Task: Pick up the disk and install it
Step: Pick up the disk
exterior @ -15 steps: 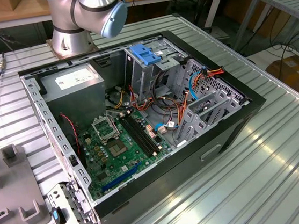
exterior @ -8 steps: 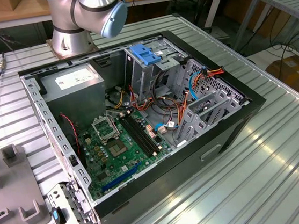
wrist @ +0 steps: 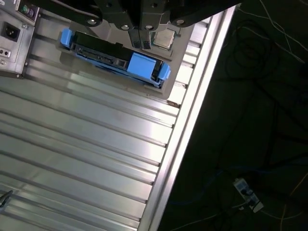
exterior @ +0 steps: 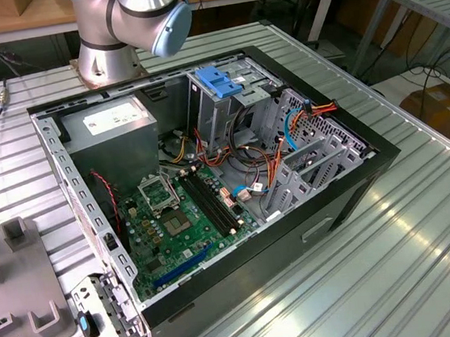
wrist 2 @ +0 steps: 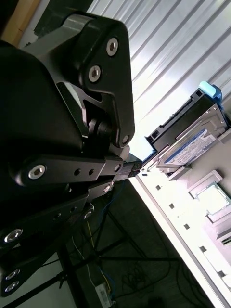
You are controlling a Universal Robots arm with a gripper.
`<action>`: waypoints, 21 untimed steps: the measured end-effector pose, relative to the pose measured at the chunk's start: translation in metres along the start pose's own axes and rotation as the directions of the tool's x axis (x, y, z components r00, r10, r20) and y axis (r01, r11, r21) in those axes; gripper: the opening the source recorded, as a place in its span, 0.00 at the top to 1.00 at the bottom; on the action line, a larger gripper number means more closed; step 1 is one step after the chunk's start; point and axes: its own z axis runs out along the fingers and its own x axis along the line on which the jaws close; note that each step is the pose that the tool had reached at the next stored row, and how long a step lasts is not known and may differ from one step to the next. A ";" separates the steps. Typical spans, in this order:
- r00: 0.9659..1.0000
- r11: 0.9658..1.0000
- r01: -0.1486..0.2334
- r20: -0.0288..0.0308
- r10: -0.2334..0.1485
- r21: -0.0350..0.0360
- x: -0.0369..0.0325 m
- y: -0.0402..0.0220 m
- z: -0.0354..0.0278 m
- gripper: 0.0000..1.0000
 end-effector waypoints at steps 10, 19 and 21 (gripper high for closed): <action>0.999 0.999 0.052 -0.002 -0.052 -0.001 0.0000 0.0000 0.0000 0.89; 0.995 0.995 0.097 -0.004 -0.097 -0.002 0.0000 0.0000 0.0000 0.89; 0.994 0.994 0.108 -0.005 -0.108 -0.003 0.0000 0.0000 0.0000 0.89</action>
